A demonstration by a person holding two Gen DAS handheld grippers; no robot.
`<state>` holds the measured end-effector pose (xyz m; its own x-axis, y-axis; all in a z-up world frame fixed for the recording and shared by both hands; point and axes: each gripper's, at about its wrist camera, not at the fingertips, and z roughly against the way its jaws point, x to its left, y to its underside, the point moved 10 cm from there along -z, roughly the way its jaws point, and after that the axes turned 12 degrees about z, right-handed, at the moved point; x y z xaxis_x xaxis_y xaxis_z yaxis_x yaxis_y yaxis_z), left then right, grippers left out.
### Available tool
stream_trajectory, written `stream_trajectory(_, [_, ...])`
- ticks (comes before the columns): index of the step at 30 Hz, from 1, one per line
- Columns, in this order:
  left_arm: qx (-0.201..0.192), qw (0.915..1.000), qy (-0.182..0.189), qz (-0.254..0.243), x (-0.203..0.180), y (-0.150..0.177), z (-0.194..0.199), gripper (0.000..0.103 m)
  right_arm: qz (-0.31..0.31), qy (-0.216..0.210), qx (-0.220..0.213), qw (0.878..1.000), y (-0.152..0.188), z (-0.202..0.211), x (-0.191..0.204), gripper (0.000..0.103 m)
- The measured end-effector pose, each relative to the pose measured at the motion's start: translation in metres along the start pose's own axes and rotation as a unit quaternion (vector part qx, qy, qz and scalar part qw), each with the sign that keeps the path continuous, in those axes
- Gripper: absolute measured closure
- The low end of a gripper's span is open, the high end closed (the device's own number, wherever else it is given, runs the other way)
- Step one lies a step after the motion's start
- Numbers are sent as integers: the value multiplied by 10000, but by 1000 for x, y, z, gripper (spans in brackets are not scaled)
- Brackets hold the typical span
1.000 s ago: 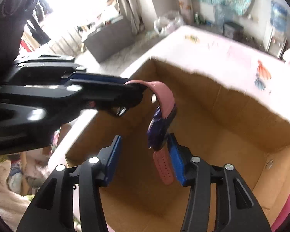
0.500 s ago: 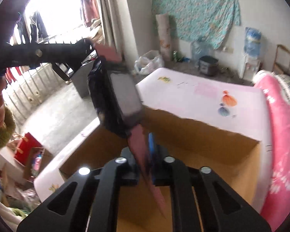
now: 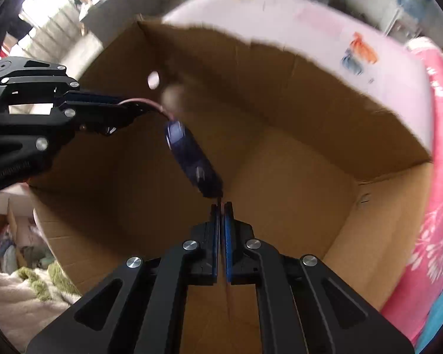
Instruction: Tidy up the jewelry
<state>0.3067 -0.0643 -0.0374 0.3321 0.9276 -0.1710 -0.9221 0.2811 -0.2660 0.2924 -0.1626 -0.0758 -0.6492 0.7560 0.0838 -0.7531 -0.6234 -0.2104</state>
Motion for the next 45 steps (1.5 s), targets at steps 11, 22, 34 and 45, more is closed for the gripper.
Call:
stream_trajectory(11, [-114,9988,-464,-102,14,-12,-12,96,38,697,-94,9975,-23,3,-44,99])
stream_trajectory(22, [-2164,9751,-339,343,39,-21,107,44,1112,523,-125,9923,-28,0,32,49])
stream_trajectory(34, [-3098,9389,-618,1370,121,75,139,30,2109,879,853,9698,-42,-62,55,52])
stream_trajectory(45, [-2856,9356,-182,2067,143,140,94,30,2280,1692,596,9570,-55,-52,28,58])
